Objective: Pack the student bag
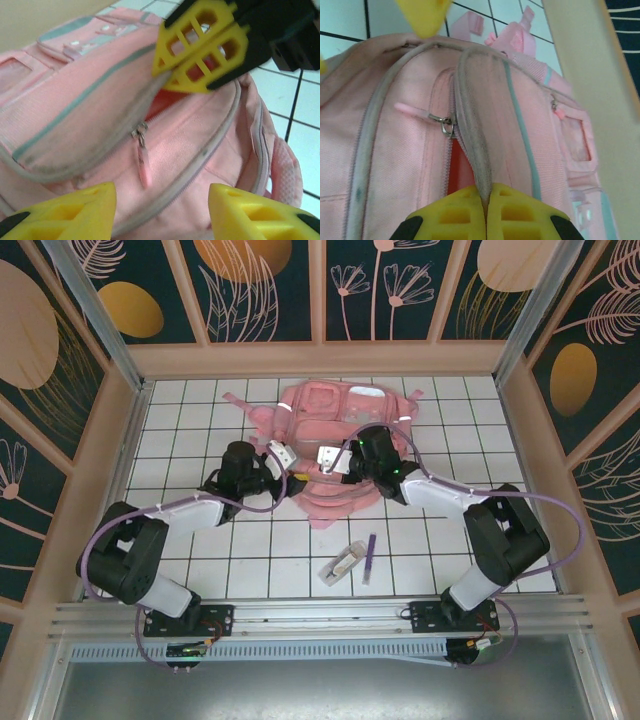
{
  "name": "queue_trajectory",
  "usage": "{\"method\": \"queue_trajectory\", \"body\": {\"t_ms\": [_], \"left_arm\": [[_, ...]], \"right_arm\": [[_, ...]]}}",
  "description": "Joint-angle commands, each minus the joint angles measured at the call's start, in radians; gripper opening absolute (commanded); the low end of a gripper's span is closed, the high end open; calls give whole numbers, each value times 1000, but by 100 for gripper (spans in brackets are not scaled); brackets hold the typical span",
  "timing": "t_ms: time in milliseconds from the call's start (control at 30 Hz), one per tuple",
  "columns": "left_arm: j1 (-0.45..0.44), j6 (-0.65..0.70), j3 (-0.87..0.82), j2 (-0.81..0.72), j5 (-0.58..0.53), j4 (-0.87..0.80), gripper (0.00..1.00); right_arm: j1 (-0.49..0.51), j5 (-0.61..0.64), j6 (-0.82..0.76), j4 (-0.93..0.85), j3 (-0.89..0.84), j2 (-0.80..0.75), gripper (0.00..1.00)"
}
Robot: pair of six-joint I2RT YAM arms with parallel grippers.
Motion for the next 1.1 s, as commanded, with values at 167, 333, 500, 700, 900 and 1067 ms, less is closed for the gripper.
{"method": "queue_trajectory", "body": {"t_ms": [167, 333, 500, 700, 900, 1067], "left_arm": [[7, -117, 46, 125, 65, 173, 52], [5, -184, -5, 153, 44, 264, 51], [-11, -180, -48, 129, -2, 280, 44], [-33, -176, -172, 30, -53, 376, 37], [-40, -183, -203, -26, -41, 354, 37], [-42, -206, -149, 56, -64, 344, 42]], "right_arm": [[-2, -158, 89, -20, 58, -42, 0], [-1, -156, 113, -15, 56, -57, 0], [0, -134, 143, 21, 37, -78, 0], [-2, -128, 142, 26, 33, -79, 0], [12, -130, 123, 26, 33, -78, 0], [32, -139, 108, 13, 38, -81, 0]]}}
